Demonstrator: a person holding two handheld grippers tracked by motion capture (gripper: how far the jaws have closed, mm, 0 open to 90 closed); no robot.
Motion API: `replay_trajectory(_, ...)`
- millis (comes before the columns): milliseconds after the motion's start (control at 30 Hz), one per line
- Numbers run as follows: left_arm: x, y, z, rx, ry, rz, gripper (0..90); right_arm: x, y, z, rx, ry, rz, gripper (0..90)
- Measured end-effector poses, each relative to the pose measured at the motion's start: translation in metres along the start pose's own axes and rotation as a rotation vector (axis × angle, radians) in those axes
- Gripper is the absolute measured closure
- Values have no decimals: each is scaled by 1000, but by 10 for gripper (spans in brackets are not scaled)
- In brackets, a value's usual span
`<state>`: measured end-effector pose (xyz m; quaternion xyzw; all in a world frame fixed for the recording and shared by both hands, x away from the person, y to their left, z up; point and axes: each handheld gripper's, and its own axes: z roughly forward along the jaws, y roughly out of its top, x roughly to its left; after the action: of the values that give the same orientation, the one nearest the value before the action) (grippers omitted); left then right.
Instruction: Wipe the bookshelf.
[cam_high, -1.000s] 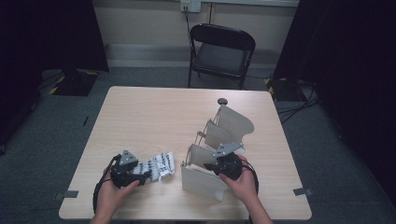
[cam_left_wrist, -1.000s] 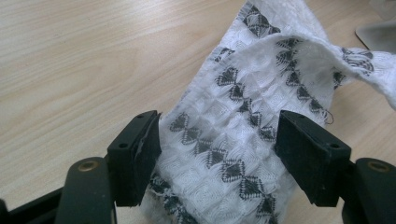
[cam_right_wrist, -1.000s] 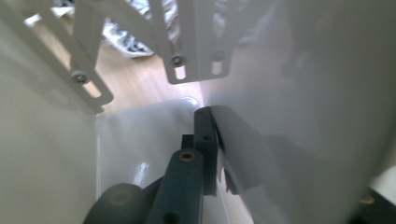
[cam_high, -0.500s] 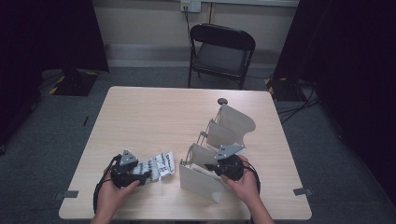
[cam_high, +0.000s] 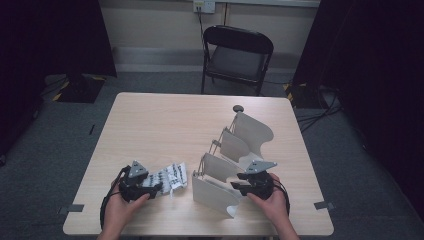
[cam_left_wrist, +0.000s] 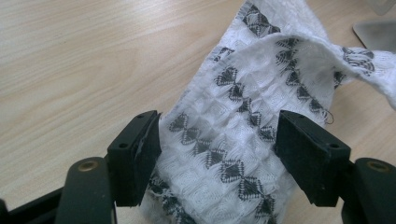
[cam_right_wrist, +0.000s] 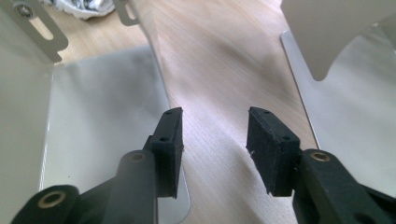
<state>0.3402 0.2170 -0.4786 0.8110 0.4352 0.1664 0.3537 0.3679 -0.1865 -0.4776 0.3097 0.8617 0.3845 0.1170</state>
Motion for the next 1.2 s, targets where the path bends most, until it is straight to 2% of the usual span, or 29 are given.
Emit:
replay_trajectory(167,-2,1,-1,0,-4,8,309,-2,0,1,15,-18,-4,512)
replay_trajectory(367,-1,1,0,1,-4,7,309,-12,-1,-2,30,-59,18,513)
replay_trajectory(600,-2,2,-1,-1,-9,10,310,-23,11,-10,-1,-119,41,499)
replay_trajectory(800,-2,2,-1,-2,-14,8,310,-29,19,-7,11,-164,44,474)
replay_trajectory(967,-2,2,0,2,-15,12,310,-34,23,-3,17,-170,48,468)
replay_trajectory(1200,-2,2,0,3,-15,18,310,-40,32,-7,10,-198,68,449)
